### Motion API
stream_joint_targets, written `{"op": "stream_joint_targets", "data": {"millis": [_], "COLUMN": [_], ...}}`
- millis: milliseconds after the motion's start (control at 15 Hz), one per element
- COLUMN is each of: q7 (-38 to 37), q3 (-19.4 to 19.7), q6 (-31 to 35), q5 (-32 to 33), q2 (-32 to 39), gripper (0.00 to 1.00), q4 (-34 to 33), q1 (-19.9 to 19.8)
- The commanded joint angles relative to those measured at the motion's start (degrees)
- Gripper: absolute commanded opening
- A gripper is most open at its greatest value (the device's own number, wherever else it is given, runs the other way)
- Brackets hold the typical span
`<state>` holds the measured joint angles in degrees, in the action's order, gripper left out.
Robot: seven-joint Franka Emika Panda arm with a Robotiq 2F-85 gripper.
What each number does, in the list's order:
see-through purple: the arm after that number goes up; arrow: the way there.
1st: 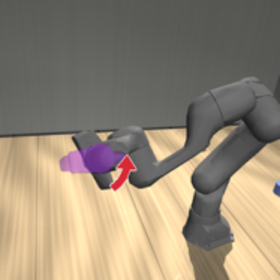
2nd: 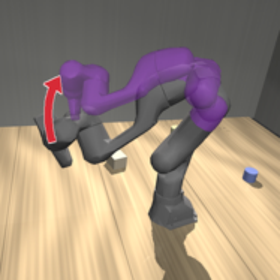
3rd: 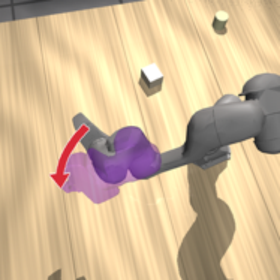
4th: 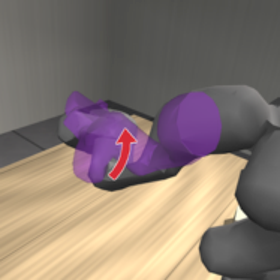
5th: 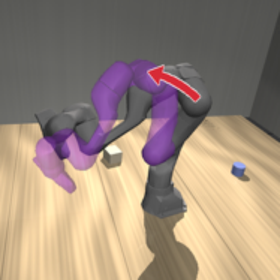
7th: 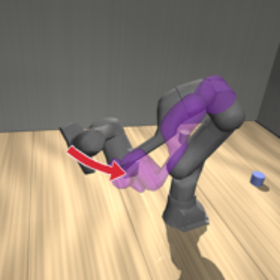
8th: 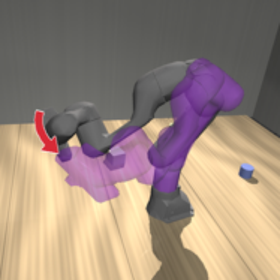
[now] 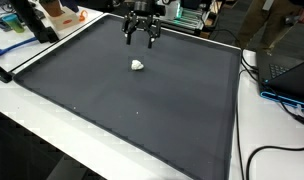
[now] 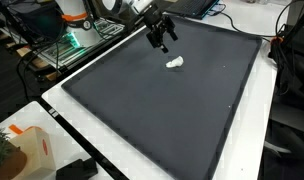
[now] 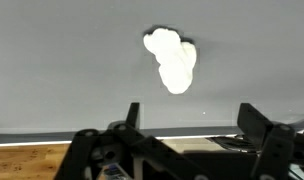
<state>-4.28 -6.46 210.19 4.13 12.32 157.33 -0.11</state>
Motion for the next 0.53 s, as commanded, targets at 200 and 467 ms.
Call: {"op": "stream_joint_targets", "data": {"millis": [200,467], "q7": [-1.1,-0.8], "q3": [-0.4,-0.1], "q6": [1.8,2.8], "q5": [9.7,12.9], "q2": [2.4,4.3], "gripper": [1.0,1.0], "q4": [0.0,0.0], "q1": [-2.8,-3.8]}}
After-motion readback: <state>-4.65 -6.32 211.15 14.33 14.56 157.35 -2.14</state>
